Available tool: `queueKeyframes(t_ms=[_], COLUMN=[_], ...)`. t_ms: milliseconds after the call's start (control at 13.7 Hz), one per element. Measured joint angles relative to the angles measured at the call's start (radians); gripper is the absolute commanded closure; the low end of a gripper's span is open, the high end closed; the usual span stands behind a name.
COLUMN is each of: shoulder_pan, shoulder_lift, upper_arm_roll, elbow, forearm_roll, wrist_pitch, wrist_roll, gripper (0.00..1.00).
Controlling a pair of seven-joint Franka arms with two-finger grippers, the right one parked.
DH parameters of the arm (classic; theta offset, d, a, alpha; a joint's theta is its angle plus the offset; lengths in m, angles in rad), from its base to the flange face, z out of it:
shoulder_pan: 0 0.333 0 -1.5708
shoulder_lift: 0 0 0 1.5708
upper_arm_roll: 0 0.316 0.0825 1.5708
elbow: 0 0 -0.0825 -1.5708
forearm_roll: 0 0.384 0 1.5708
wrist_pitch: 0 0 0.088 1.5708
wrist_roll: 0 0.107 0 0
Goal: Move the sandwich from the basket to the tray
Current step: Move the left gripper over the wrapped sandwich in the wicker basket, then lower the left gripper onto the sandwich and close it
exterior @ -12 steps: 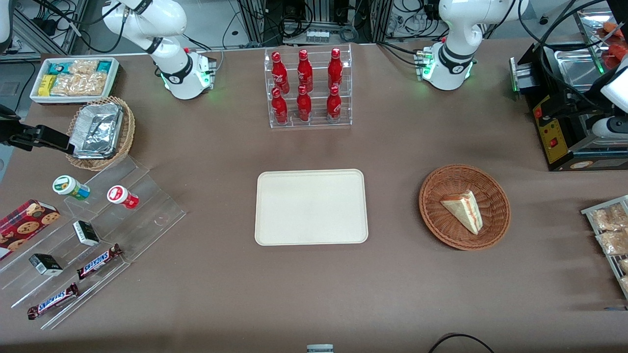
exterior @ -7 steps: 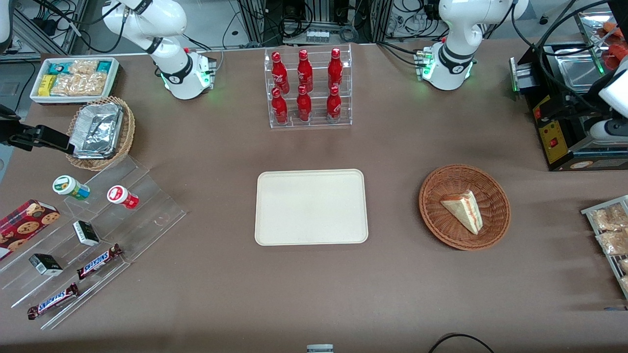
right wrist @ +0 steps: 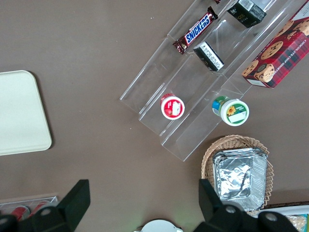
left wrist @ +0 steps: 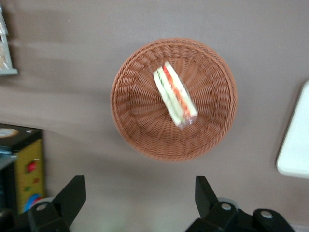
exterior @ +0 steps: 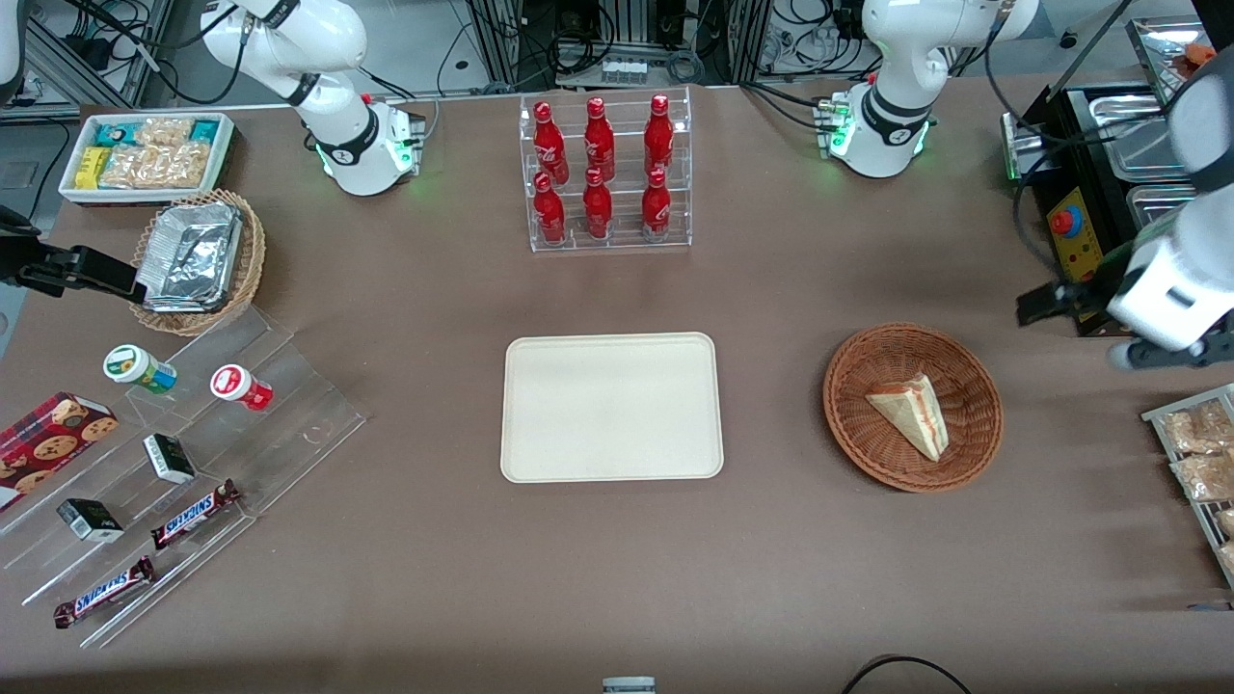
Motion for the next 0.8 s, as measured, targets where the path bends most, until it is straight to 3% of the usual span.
queueKeyframes(t_ms=[366,805], shoulder_pan=[-0.077,-0.08], shoulder_lift=[0.047,0.101], upper_arm_roll=[-0.02,-0.015], elbow=[-0.257,-0.439], forearm_roll=[0.002,0.002], wrist_pitch=[0.381,0.709], wrist_roll=[-0.329,-0.443], gripper=[0.0,0.0])
